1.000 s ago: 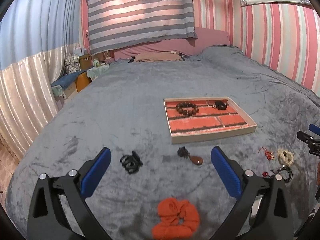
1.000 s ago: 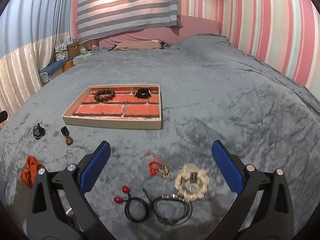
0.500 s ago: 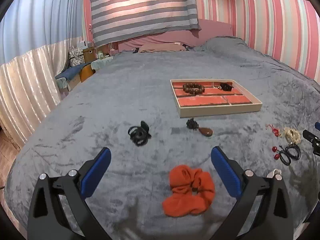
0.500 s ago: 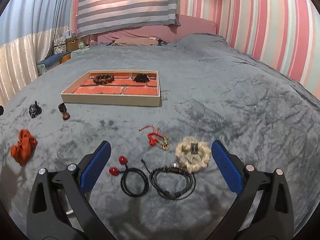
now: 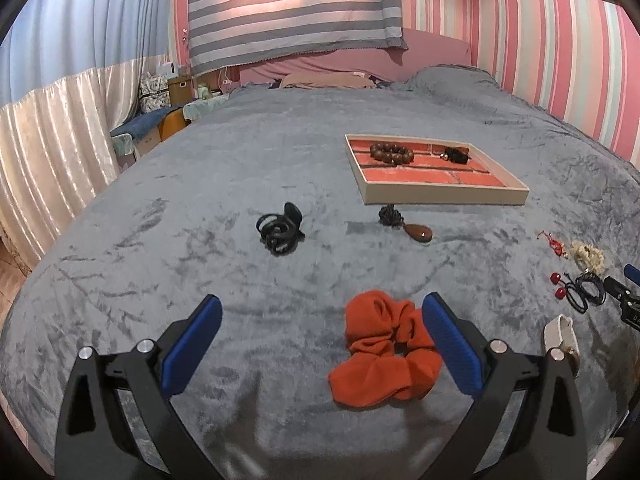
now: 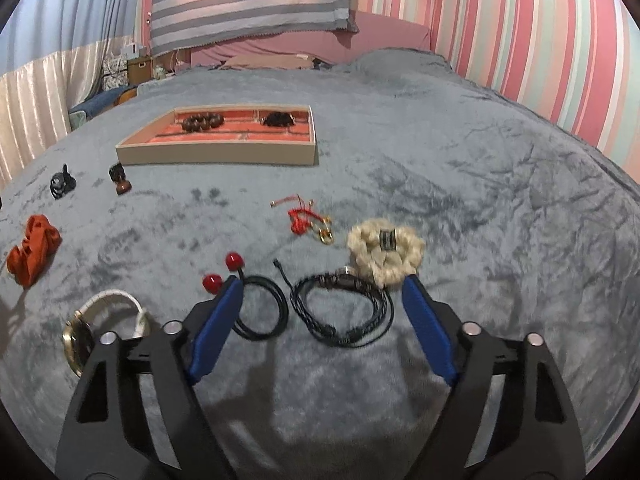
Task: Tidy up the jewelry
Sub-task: 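Withdraw both tools from the tray back toward the remaining jewelry, then grasp the red-bead hair tie with the right tool while the left tool grasps the orange scrunchie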
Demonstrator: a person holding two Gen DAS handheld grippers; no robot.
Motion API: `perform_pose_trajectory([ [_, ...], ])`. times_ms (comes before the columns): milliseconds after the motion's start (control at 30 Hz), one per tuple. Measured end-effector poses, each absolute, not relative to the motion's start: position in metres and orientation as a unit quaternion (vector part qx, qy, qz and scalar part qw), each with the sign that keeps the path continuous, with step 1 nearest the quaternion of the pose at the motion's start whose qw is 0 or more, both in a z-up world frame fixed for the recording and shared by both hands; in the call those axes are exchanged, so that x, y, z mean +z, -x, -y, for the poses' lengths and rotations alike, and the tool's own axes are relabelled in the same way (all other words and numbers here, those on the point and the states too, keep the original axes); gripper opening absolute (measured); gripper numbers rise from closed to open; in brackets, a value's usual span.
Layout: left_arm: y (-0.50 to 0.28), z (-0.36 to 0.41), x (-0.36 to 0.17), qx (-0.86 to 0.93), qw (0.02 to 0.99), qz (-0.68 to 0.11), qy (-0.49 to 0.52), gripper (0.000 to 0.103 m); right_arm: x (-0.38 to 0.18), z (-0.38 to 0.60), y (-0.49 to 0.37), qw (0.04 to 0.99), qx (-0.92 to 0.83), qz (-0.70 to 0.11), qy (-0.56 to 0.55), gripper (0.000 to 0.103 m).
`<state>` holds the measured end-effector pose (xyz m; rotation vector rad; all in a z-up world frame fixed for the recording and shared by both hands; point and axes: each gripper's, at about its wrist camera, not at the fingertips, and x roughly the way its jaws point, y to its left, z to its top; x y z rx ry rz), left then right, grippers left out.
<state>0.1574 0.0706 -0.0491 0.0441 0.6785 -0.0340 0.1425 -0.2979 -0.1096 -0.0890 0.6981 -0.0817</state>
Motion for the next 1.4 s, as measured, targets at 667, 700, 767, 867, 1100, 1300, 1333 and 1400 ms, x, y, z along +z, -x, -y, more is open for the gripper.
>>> perform_pose_trajectory([
  [667,-0.162,-0.076,-0.066,-0.014,0.937,-0.349,-0.008,0.098,-0.132,0.341,-0.152,0.922,-0.086,-0.376,-0.012,0.061],
  [700,-0.164,-0.074,-0.068,-0.015,0.936,-0.351,-0.007,0.098,-0.134,0.344,-0.154,0.921,-0.089,-0.378,-0.014,0.061],
  [767,-0.167,-0.073,-0.071,-0.017,0.934,-0.356,-0.004,0.098,-0.135,0.348,-0.158,0.920,-0.093,-0.381,-0.019,0.061],
  [867,-0.173,-0.072,-0.077,-0.022,0.931,-0.366,0.007,0.098,-0.138,0.354,-0.163,0.917,-0.098,-0.387,-0.024,0.057],
  [1100,-0.180,-0.064,-0.085,-0.026,0.928,-0.372,0.001,0.098,-0.142,0.359,-0.168,0.912,-0.098,-0.396,-0.038,0.054],
  [1300,-0.186,-0.063,-0.089,-0.025,0.925,-0.379,0.002,0.098,-0.143,0.360,-0.171,0.910,-0.099,-0.400,-0.037,0.054],
  [1333,-0.187,-0.063,-0.089,-0.025,0.925,-0.379,0.002,0.098,-0.143,0.359,-0.171,0.910,-0.099,-0.401,-0.036,0.054],
  [1400,-0.188,-0.062,-0.089,-0.025,0.925,-0.378,0.000,0.098,-0.144,0.358,-0.172,0.910,-0.101,-0.402,-0.034,0.054],
])
